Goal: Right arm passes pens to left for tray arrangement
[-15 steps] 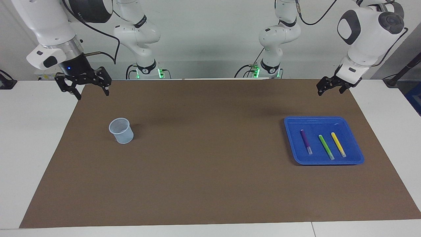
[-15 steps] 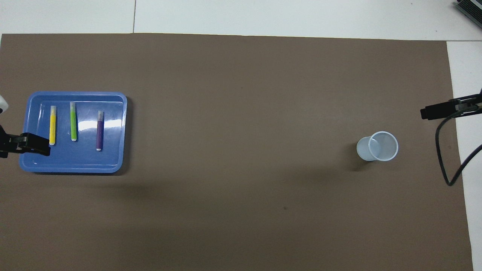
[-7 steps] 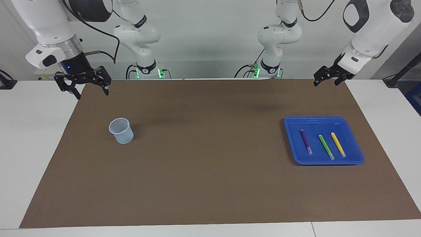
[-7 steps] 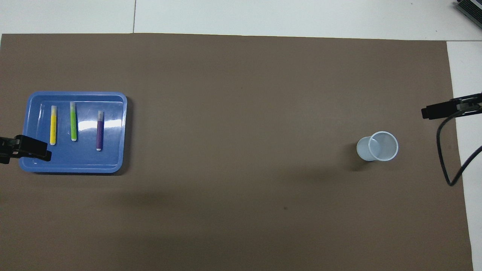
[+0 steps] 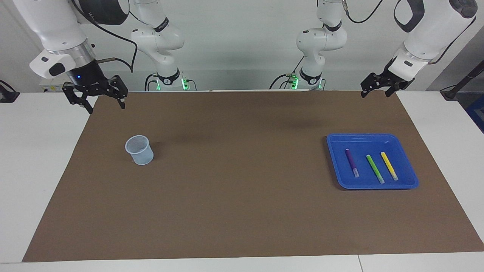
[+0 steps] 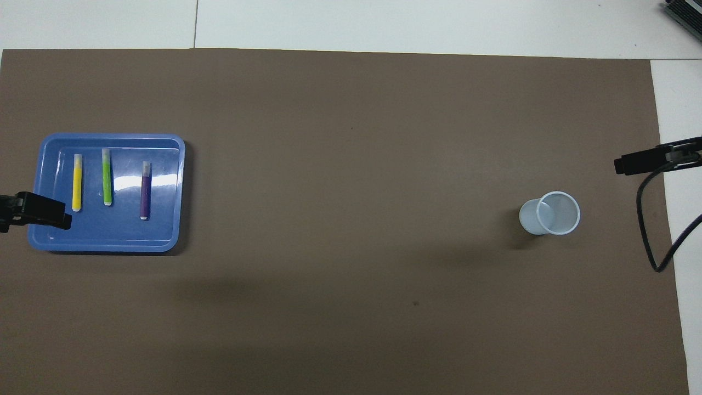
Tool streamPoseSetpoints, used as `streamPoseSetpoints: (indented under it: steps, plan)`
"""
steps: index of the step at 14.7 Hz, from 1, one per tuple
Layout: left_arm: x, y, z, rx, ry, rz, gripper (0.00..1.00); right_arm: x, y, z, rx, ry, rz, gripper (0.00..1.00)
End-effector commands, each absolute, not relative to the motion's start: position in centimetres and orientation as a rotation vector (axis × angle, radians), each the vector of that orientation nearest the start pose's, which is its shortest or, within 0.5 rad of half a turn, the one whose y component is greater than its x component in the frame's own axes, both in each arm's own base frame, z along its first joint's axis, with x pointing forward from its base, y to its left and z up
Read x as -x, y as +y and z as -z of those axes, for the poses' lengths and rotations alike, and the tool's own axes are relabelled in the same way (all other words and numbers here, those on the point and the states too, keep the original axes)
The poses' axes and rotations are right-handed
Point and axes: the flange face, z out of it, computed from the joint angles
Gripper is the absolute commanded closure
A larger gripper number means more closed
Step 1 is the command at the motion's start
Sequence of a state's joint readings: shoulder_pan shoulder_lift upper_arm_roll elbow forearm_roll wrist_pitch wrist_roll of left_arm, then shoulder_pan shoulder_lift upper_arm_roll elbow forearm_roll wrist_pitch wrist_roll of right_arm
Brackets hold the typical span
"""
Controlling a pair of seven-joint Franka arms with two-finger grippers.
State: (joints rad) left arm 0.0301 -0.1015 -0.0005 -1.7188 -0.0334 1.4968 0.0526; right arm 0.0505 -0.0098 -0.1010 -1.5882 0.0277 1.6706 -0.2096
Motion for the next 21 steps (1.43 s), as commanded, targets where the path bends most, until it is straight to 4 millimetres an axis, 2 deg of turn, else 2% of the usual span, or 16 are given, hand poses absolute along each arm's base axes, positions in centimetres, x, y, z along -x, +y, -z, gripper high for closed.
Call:
streamPoseSetpoints:
  steps: [1, 21]
  plan:
    - [-51.21, 0.81, -61.78, 3.181, 0.036, -0.156, 0.00, -55.87, -2.62, -63.55, 3.132, -0.216, 0.133, 0.00]
    - [-51.32, 1.75, -61.83, 3.179, 0.011, -0.114, 0.00, -55.99, -2.27, -63.51, 3.123, -0.222, 0.146, 0.00]
